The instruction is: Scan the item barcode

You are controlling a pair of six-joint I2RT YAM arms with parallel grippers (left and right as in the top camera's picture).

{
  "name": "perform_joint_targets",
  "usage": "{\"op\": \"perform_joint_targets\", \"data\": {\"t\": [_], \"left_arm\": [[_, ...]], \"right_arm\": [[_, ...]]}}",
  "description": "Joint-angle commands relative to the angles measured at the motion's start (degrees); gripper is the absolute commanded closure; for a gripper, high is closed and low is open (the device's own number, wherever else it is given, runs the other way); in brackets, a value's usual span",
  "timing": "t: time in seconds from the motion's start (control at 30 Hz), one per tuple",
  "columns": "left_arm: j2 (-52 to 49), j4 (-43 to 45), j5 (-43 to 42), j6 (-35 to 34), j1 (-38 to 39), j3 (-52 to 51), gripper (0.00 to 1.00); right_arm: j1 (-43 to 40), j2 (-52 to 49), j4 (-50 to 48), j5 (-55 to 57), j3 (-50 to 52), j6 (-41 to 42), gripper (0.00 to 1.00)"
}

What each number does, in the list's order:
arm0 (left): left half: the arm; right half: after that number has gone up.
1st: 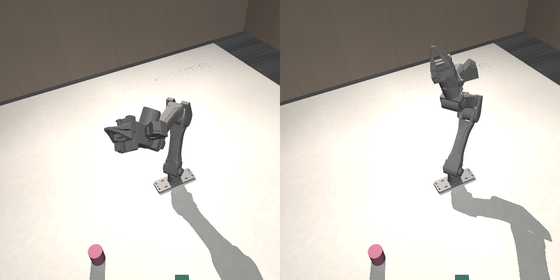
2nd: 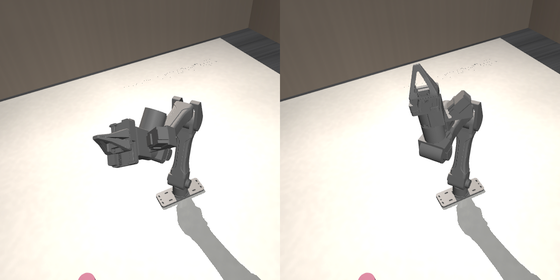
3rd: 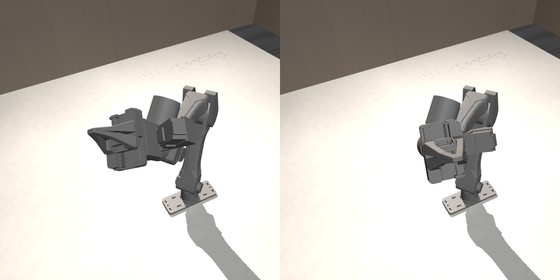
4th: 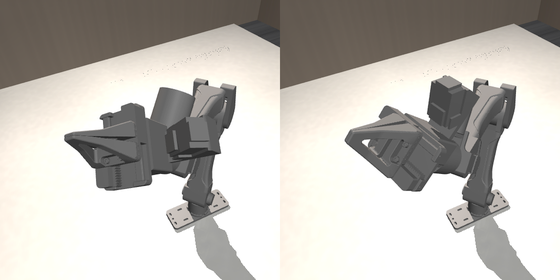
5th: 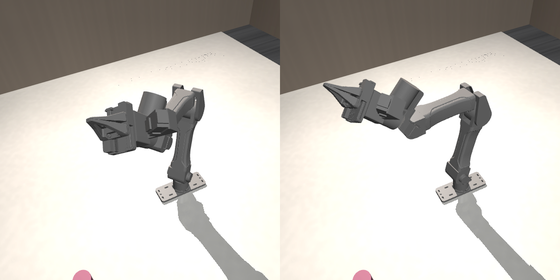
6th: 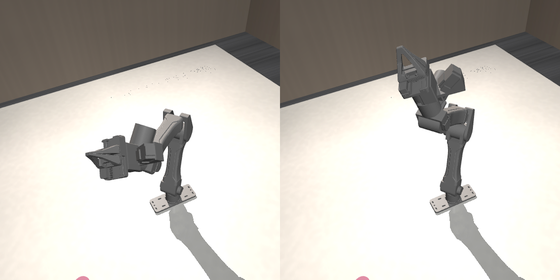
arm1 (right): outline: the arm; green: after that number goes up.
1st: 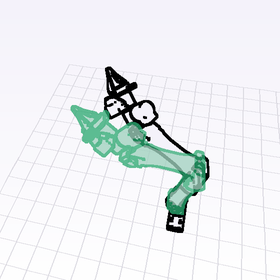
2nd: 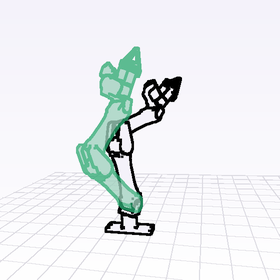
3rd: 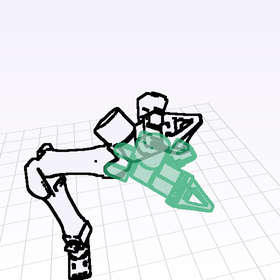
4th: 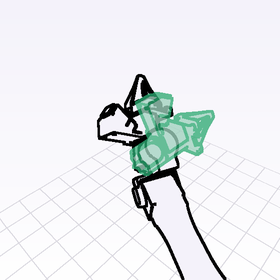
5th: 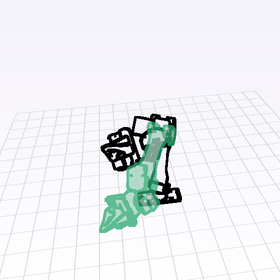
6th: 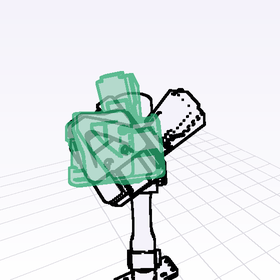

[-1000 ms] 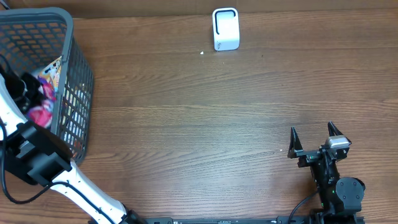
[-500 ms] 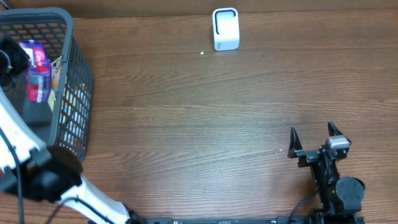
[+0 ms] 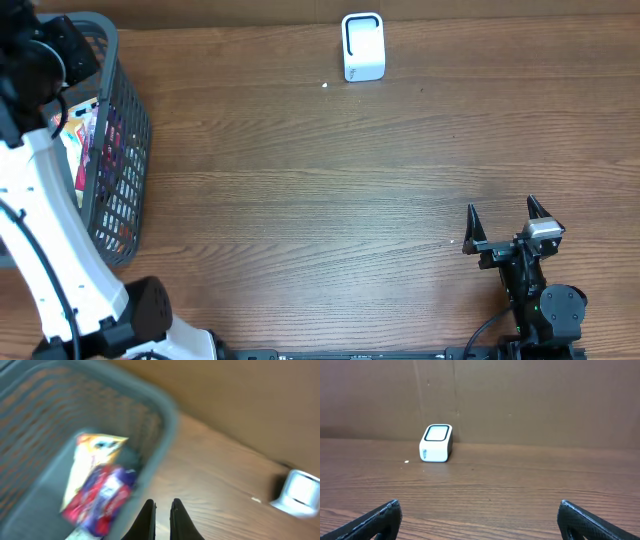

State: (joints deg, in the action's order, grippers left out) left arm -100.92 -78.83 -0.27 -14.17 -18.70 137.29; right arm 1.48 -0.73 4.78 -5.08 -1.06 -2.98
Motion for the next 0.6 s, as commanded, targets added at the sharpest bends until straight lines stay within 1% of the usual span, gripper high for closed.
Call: {"op": "perform_joint_targets", "data": {"t": [0.0, 0.03, 0.07, 0.1, 0.13, 0.17, 0.2, 0.27, 0.3, 0.33, 0.4, 0.5, 0.57], "left_arm": [[-3.93, -1.07, 14.78, -7.54, -1.68, -0.33, 0.96], [-4.72, -1.07, 14.12, -7.52, -2.78, -0.33, 0.95], [-5.57, -1.07, 13.27, -7.54, -3.96, -0.33, 0.87], [-6.27, -1.09, 12.17, -7.52, -5.05, -0.33, 0.74], [-7.34, -1.14, 10.49, -7.52, -6.69, -0.33, 0.54], [-8.02, -1.09, 9.18, -7.52, -7.74, -0.33, 0.47], [-9.01, -0.96, 6.95, -7.45, -9.09, -0.33, 0.38], [-11.1, -0.81, 1.68, -5.07, -11.43, -0.33, 0.21], [-12.24, -0.92, -0.42, -3.87, -12.41, -0.33, 0.16], [-13.22, -1.2, -1.75, -3.48, -13.09, -0.33, 0.14], [-15.8, -2.05, -4.31, -2.82, -14.43, -0.33, 0.14], [-19.98, -3.37, -10.12, 2.97, -15.19, -0.33, 0.14], [-22.58, -4.5, -12.57, 5.97, -15.13, -0.33, 0.14]], "right_arm": [[-0.48, 0.57, -0.24, 0.55, 0.59, -0.07, 0.0], [-0.48, 0.57, -0.24, 0.55, 0.59, -0.07, 0.0], [-0.48, 0.57, -0.24, 0.55, 0.59, -0.07, 0.0], [-0.48, 0.57, -0.24, 0.55, 0.59, -0.07, 0.0], [-0.48, 0.57, -0.24, 0.55, 0.59, -0.07, 0.0], [-0.48, 0.57, -0.24, 0.55, 0.59, -0.07, 0.0], [-0.48, 0.57, -0.24, 0.55, 0.59, -0.07, 0.0], [-0.48, 0.57, -0.24, 0.55, 0.59, -0.07, 0.0], [-0.48, 0.57, -0.24, 0.55, 0.59, -0.07, 0.0], [-0.48, 0.57, -0.24, 0.55, 0.59, -0.07, 0.0], [-0.48, 0.57, -0.24, 0.55, 0.59, -0.07, 0.0], [-0.48, 0.57, -0.24, 0.55, 0.59, -0.07, 0.0], [-0.48, 0.57, -0.24, 0.55, 0.59, -0.07, 0.0]]}}
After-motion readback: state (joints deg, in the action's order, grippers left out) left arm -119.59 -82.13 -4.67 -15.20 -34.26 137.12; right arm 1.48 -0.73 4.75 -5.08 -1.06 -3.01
